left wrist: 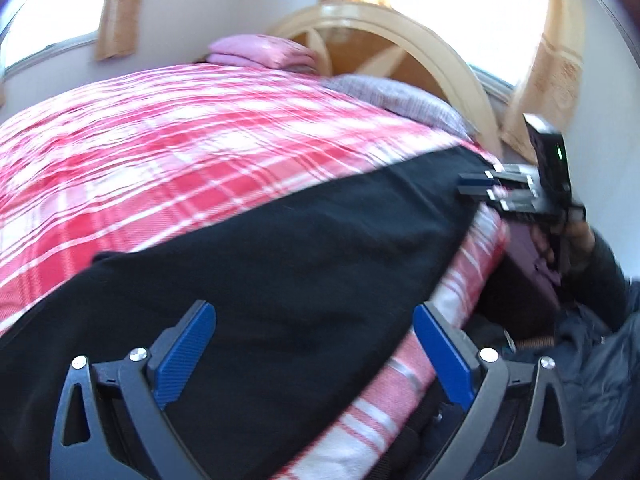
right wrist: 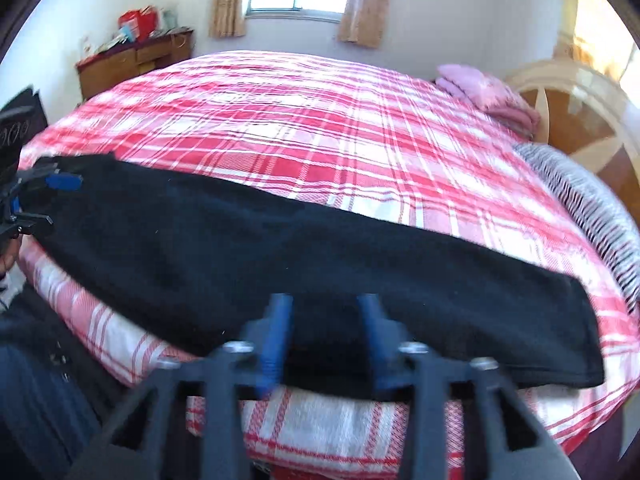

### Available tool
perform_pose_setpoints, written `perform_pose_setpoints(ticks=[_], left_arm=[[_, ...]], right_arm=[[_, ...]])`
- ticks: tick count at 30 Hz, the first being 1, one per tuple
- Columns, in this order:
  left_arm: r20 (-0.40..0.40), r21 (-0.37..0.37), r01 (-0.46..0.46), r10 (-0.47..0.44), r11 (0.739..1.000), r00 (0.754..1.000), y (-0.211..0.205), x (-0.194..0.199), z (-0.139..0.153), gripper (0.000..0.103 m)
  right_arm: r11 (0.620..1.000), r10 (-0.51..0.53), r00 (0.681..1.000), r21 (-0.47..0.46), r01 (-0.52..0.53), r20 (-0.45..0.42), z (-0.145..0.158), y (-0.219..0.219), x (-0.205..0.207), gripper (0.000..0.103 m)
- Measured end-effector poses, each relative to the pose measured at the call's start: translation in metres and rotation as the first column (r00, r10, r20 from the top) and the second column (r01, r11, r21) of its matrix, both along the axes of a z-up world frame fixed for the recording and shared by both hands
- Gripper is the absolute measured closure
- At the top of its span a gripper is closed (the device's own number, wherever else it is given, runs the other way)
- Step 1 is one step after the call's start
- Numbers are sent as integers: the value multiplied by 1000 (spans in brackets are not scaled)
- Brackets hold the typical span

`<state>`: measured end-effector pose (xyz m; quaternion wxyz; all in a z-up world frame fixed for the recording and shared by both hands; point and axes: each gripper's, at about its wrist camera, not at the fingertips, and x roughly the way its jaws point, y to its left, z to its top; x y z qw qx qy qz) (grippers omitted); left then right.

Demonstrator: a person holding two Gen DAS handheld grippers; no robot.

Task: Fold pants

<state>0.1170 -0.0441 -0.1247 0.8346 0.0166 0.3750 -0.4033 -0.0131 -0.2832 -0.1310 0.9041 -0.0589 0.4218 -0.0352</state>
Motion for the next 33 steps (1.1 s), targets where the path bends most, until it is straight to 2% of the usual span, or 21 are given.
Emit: perform_pose_setpoints(ticks=[2,4,8,10,15,19,21,24,26,27,29,33], left_arm=[[-52,11,-27,28,1000,998,3,9,-10,1],[-95,47,-47,51,998,994,2,14,-23,1],[-69,86,-46,52,995,996,-2,8,-24,1],[-58,74,-53,58,996,997,2,7,-21,1],[-45,44,-135,137,990,990,16,14,-18,1],[-61,76,-161,165,984,984,14,20,-29,1],[-26,113,-157,161,981,987,6,15,-28,1],[11,137,-148,148,979,989,1,12,-26,1],[1,138,-148,150,979,989,1,14,-28,1],[-1,138,-151,153,979,988,2,15,-28,1],[-2,131,-158,160,979,987,4,16,-28,1],[21,129,-185,184,974,983,12,17,-19,1]], right_arm=[[1000,-10,999,17,11,-37,-8,-3,6,57],[1000,-6,999,-6,6,-43,-14,0,3,57],[1000,-19,1000,8,19,-24,-6,-4,-2,57],[997,-63,998,34,63,0,-3,-18,-5,57],[973,-132,991,195,125,21,1,-53,-10,57],[960,-153,988,241,144,19,2,-64,-9,57],[968,-168,985,193,158,36,5,-59,-11,57],[984,-176,982,39,173,69,12,-48,-11,57],[979,-198,980,-51,199,28,3,-45,-6,55],[977,-200,980,-69,199,-2,-3,-46,-3,54],[975,-194,981,-105,196,24,-7,-41,-4,52],[963,-195,981,-186,194,15,-5,-33,-2,50]])
